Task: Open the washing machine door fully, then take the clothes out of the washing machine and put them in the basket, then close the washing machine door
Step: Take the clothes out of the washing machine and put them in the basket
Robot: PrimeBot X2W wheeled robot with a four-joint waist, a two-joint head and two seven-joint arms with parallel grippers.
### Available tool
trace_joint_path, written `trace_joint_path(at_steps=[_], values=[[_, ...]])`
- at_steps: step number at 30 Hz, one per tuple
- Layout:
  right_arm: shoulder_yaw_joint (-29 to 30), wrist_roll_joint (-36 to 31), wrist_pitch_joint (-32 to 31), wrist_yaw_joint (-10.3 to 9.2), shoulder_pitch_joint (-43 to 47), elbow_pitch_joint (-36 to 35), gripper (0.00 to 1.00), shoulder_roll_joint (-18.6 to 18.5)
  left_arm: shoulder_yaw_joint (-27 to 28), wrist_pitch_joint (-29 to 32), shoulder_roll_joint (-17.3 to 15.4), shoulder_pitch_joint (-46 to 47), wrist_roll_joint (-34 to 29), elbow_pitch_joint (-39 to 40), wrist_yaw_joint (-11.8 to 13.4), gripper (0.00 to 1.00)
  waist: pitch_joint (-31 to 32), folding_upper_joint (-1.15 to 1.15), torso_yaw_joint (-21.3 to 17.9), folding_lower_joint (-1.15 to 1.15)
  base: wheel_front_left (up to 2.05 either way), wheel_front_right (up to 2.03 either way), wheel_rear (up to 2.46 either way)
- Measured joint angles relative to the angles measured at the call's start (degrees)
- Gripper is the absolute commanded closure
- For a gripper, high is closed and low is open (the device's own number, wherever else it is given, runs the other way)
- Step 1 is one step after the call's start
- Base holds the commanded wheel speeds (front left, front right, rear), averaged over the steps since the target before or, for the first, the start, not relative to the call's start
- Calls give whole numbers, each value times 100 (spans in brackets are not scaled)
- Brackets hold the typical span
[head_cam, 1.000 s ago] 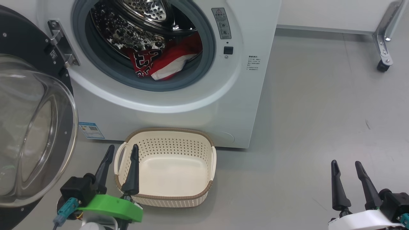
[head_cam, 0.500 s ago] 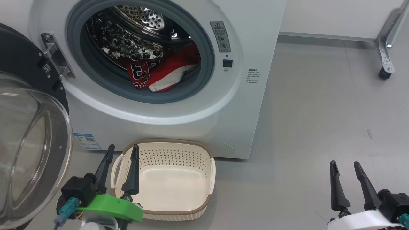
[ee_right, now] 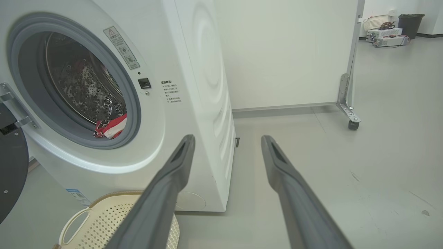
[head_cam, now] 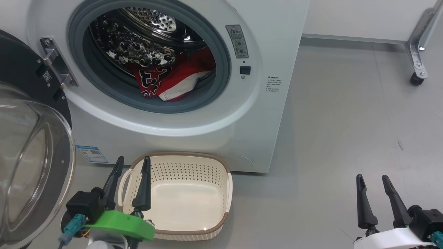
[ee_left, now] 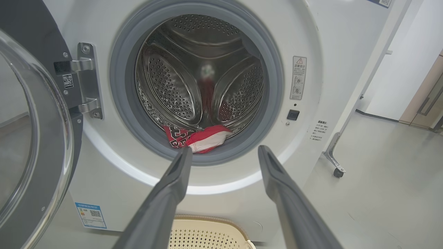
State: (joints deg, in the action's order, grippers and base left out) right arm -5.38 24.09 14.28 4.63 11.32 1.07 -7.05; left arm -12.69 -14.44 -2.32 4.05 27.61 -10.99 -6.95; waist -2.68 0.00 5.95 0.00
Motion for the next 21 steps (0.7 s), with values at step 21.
trace_joint_path(at_steps=[21], values=[[3, -37, 0, 3, 0, -7, 0, 21, 26, 0, 0, -1, 0, 24, 0, 0, -138, 0, 11, 0, 0, 0, 0]])
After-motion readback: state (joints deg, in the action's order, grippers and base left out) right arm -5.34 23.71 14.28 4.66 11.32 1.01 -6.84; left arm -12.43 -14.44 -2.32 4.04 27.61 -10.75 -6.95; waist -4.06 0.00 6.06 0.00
